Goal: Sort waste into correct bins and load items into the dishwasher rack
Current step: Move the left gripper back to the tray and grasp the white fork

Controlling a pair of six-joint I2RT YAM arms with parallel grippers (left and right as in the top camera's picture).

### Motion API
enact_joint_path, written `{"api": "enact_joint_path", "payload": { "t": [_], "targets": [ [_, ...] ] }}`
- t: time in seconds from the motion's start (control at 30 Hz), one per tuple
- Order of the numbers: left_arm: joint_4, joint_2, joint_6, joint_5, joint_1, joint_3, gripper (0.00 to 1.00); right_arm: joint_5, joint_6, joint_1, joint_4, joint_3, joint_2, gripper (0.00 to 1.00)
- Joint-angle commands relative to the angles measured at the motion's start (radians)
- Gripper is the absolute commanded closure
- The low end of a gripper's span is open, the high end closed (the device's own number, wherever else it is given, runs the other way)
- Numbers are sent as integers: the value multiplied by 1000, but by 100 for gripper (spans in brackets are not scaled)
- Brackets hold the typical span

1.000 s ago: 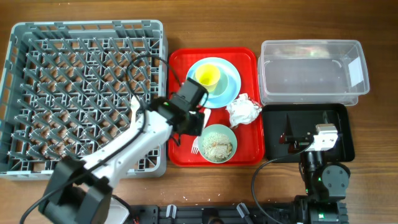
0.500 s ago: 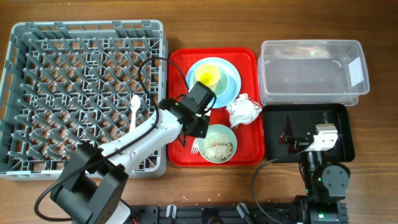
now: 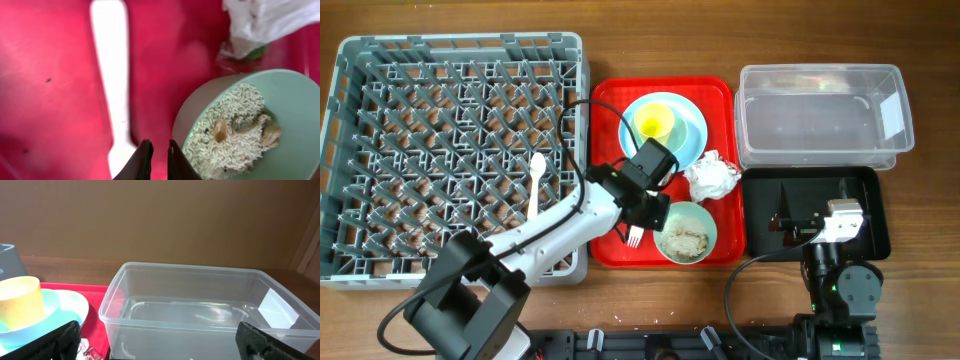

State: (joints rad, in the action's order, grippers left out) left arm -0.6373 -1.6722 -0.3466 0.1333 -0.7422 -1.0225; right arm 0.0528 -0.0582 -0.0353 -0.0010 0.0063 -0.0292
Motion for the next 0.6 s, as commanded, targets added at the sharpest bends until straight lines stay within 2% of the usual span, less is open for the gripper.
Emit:
{"api": "enact_joint_path", "payload": {
  "t": [0.0, 0.1, 0.23, 0.33, 0.57],
  "targets": [
    [31, -11, -9, 30, -10, 8, 88, 16, -14, 6, 3, -1, 0, 0],
    [59, -7, -9, 22, 8, 4, 88, 16, -14, 6, 3, -1, 0, 0],
    [51, 14, -10, -90, 63, -6, 87, 16, -14, 6, 3, -1, 0, 0],
    [50, 19, -9, -98, 97, -6, 74, 16, -14, 6, 3, -1, 0, 0],
    [43, 9, -10, -108, 109, -6, 72, 16, -14, 6, 3, -1, 0, 0]
  ]
}}
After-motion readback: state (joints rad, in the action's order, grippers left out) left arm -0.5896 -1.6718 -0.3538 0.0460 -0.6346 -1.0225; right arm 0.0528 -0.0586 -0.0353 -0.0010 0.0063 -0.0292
